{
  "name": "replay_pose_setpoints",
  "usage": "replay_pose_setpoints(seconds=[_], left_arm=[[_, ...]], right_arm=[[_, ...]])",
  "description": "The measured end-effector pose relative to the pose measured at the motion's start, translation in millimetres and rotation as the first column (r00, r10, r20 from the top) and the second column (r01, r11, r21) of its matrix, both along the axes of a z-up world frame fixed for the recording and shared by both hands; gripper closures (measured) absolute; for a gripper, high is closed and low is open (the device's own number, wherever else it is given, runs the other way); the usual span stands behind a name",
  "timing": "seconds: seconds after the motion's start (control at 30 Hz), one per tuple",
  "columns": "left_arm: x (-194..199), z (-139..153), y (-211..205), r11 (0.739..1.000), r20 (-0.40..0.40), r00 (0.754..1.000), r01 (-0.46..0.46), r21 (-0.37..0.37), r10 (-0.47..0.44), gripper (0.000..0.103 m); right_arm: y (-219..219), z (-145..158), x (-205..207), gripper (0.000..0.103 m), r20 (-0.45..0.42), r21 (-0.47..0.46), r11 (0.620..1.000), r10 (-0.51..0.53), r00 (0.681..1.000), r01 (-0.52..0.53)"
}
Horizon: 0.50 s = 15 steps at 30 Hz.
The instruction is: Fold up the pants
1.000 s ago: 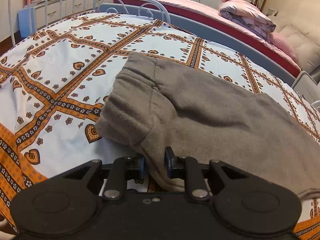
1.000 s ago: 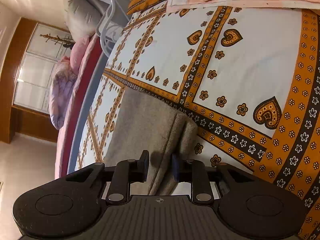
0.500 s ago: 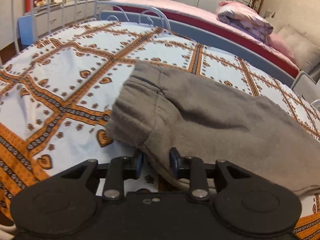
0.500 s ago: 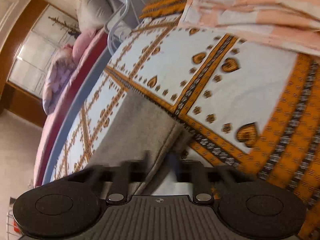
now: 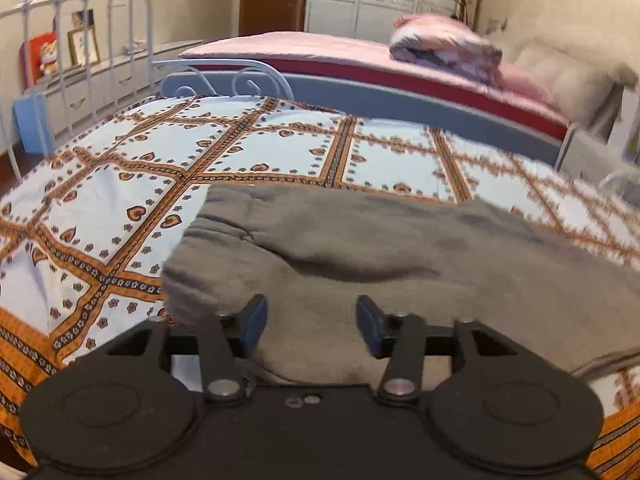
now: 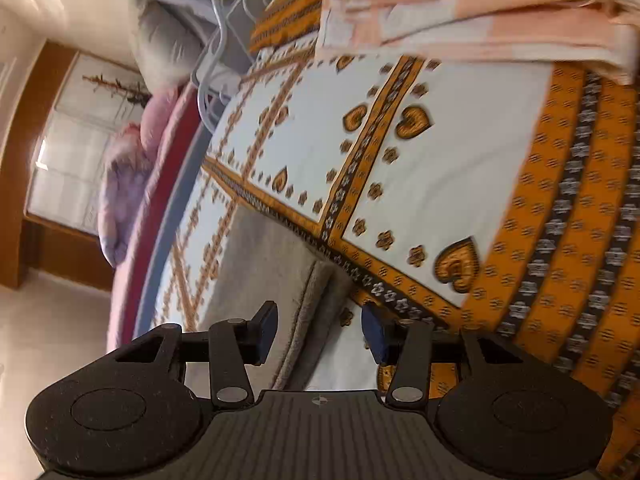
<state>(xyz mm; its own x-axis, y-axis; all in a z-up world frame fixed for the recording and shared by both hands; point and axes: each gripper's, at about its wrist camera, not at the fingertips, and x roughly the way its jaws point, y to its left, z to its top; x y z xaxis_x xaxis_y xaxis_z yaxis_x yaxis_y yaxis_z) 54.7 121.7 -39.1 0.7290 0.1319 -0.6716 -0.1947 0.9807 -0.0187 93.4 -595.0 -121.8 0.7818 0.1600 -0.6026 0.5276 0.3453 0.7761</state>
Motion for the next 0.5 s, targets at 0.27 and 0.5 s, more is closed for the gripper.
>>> replay_pose_setpoints(seconds=[0.27, 0.5], left_arm=[[14.4, -34.2, -13.6, 0.986, -0.145, 0.989, 0.063, 0.155, -0.040, 0.030], [13.7, -35.4, -16.5, 0.986, -0.165, 0.986, 0.062, 0.157, -0.036, 0.033]], right_arm=[[13.6, -0.8, 28.3, 0.087, -0.033, -0.127, 0.989, 0.076, 0.997, -0.080], [34.4, 7.5, 26.1, 0.087, -0.048, -0.227, 0.969, 0.088, 0.995, -0.096]])
